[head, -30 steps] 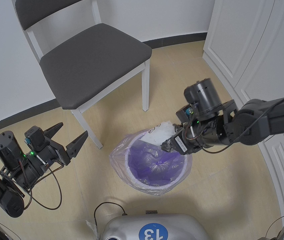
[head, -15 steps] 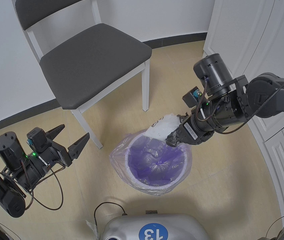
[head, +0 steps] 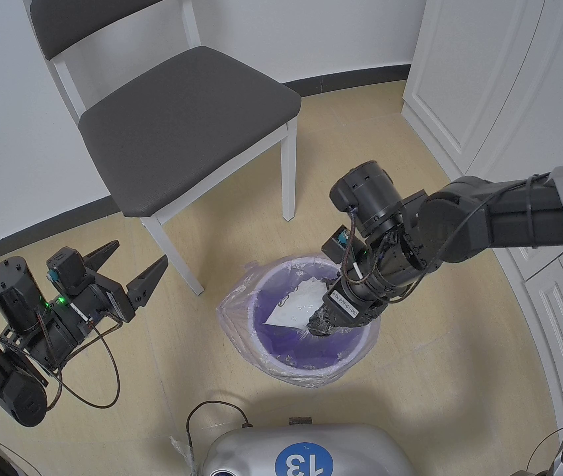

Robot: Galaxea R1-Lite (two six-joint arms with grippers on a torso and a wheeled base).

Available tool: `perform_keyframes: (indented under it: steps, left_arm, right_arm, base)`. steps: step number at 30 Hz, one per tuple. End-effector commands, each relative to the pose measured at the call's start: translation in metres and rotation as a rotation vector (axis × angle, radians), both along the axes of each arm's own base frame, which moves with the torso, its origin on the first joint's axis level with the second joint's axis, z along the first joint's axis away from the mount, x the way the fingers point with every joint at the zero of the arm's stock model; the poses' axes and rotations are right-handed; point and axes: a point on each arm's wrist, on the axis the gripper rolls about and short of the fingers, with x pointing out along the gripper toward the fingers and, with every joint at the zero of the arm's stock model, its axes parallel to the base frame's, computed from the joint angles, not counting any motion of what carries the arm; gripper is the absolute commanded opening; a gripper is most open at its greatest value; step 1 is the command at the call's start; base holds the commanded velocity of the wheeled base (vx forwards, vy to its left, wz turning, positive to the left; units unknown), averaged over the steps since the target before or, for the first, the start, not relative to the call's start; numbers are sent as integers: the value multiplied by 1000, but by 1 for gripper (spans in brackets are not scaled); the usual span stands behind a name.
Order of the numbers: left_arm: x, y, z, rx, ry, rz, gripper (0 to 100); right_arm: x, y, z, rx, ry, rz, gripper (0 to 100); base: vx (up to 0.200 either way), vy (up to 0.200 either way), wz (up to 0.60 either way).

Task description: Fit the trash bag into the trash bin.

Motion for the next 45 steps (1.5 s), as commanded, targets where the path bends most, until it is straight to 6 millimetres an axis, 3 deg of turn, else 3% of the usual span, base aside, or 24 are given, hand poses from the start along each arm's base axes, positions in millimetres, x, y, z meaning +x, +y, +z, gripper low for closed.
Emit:
perform_keyframes:
  steps: [1,5,22,31,32,40,45]
  left_arm:
    - [1,2,2,-4,-20,7,100]
    - [0,2,3,-5,-23,7,100]
    - [1,1,0,-6,-9,5,100]
    - [2,1,1,-10,-12,6,100]
    - [2,1,1,-10,-12,6,100]
    - [1,1,1,-11,-9,6,100]
    - [1,1,0,-10,-4,5,100]
  right_arm:
    - [10,-3,-19,-34,37,-17,0]
    - [23,-9,-28,-40,43,-42,0]
    - [44,-1,-57,-36,96,-41,0]
    - [54,1,-61,-36,89,-44,0]
    - [53,0,-62,-38,92,-44,100]
    - [51,0,-56,-28,92,-51,100]
    - [40,-4,-25,12,56,-38,100]
  base:
    - [0,0,0]
    - [0,0,0]
    - [0,0,0]
    - [0,0,0]
    - [0,0,0]
    - [0,0,0]
    - [0,0,0]
